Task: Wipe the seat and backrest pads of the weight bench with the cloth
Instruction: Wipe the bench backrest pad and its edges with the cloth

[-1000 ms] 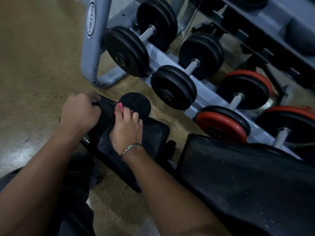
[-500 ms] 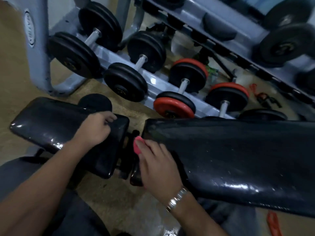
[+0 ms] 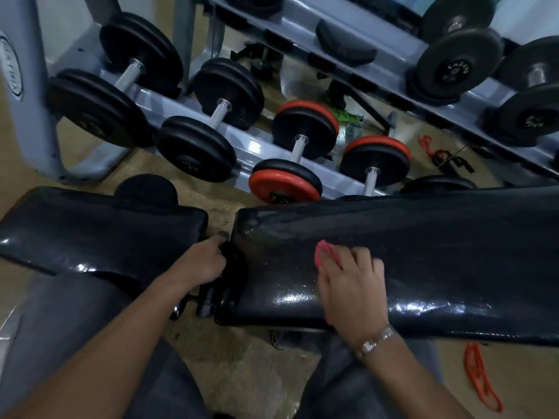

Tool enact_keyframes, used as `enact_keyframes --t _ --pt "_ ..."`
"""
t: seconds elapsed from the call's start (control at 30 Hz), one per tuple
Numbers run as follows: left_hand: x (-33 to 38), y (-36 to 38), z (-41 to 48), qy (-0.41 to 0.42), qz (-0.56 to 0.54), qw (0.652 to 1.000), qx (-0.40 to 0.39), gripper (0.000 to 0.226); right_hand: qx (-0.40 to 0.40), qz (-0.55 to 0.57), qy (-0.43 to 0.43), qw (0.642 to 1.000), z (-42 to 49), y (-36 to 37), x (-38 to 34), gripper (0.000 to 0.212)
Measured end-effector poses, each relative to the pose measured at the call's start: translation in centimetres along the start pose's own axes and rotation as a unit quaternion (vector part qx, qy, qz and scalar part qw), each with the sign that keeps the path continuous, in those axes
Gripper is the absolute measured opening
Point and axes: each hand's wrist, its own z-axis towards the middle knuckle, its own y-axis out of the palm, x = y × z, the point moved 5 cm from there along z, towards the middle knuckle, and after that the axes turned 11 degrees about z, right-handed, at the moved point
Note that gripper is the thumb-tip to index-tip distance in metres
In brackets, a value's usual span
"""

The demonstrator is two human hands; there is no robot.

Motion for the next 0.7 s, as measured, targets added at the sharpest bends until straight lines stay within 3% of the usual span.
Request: enact_keyframes --t 0.07,0.23,0.43,0.6,0.7 --pt "-0.4 0.4 1.2 -0.011 -0.039 0.999 0.001 0.059 -0.006 0.010 0.006 1.000 0.4 0.6 -0.7 0.037" --pt "-0.8 1.0 3.0 -0.034 -0.072 0.997 -0.010 0.053 -0.054 -0.017 -0.100 0.993 -1.6 1.3 -1.4 0.040" --pt "-1.7 1.2 4.4 -0.051 -0.087 0.995 -0.009 0.052 -0.031 -0.026 -0.028 0.999 0.1 1.5 -0.5 0.042" --pt "-1.8 1.4 4.8 -0.056 -0.082 0.995 -0.009 0.055 -0.071 -0.002 -0.112 0.991 -2.4 1.9 -0.8 0.053" --pt "-1.6 1.3 4.9 -0.054 -0.072 0.996 -0.003 0.055 -0.052 -0.021 -0.077 0.995 -0.8 1.5 0.4 0.043"
